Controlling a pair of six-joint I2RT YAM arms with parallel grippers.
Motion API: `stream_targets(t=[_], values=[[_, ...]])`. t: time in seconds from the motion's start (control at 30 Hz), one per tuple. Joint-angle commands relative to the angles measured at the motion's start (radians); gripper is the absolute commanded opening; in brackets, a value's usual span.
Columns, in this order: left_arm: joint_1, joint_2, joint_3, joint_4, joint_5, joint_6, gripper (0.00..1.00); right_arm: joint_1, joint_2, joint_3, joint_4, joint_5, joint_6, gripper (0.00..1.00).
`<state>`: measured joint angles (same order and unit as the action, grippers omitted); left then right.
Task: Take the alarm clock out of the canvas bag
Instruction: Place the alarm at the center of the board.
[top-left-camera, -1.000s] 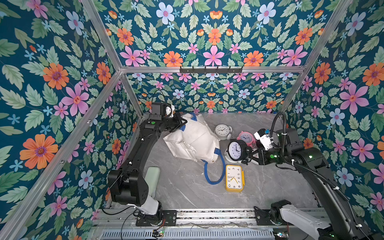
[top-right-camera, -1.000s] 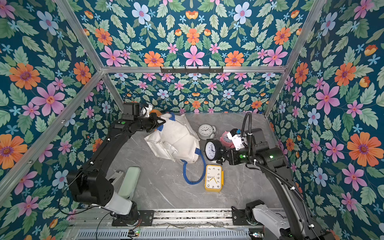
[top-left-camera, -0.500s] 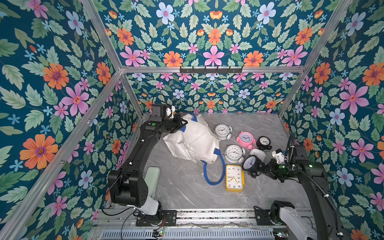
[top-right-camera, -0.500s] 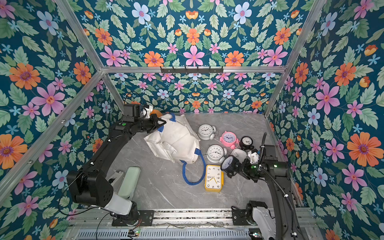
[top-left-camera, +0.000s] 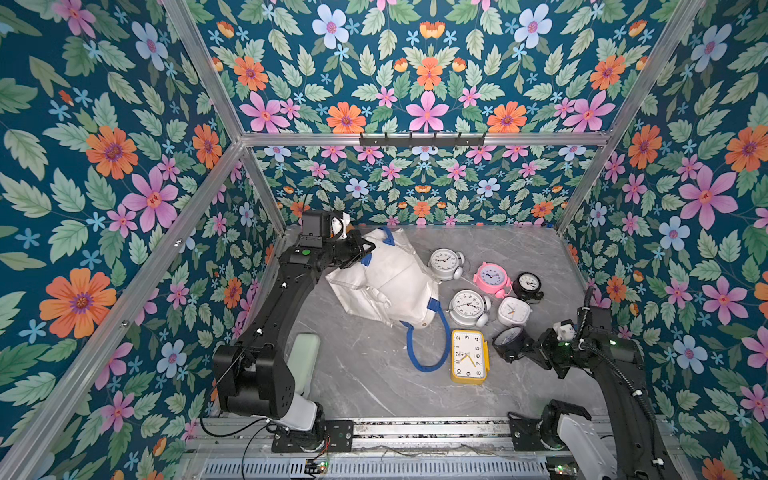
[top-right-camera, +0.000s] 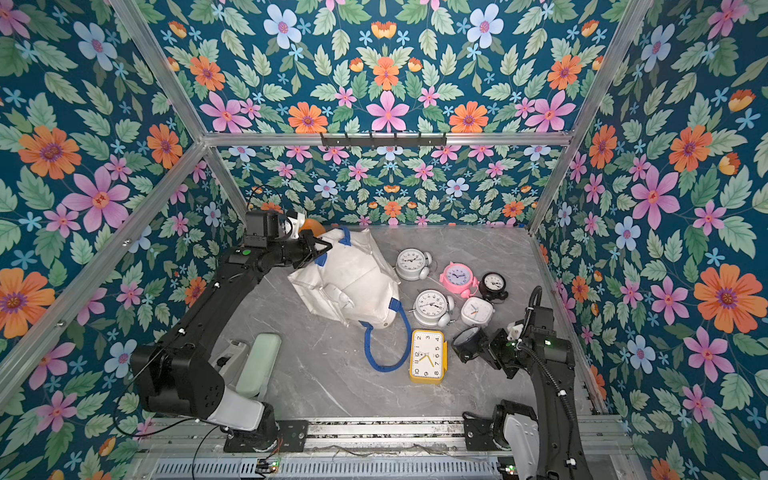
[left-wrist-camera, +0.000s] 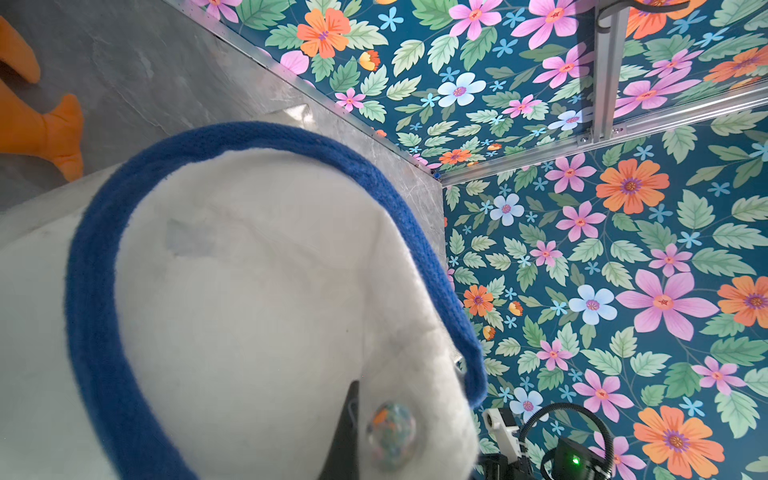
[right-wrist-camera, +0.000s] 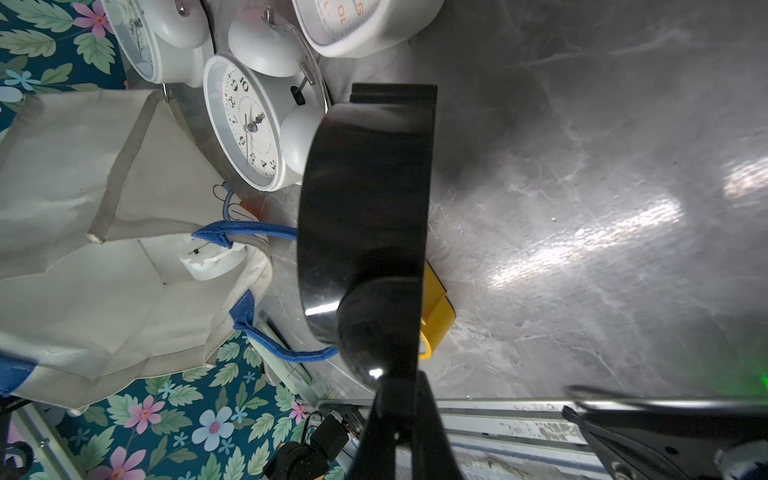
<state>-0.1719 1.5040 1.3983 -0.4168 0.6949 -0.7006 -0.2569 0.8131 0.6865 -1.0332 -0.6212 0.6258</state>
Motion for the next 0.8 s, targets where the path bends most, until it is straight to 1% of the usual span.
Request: stream_targets(t=[0.0,0.23,0.37,0.53,0.77], values=[[0.004,-0.009,-0.003,0.024,0.009,0.006,0.00,-0.009,0.006,-0.029,0.058,-0.050,0.049,0.00],[0.003,-0.007,-0.002,0.027,0.014,0.005,0.00,-0.038,0.017,-0.097,0.117,-0.052,0.076,0.00],[0.003,-0.009,-0.007,0.032,0.017,0.004,0.00,-0.096,0.050,-0.160,0.163,-0.069,0.069,0.00],[0.003,-0.009,-0.008,0.032,0.025,0.005,0.00,-0.098,0.083,-0.173,0.229,-0.035,0.096,0.00],[0.003,-0.008,-0.007,0.030,0.022,0.002,0.00,-0.101,0.173,-0.188,0.344,0.001,0.132,0.00]])
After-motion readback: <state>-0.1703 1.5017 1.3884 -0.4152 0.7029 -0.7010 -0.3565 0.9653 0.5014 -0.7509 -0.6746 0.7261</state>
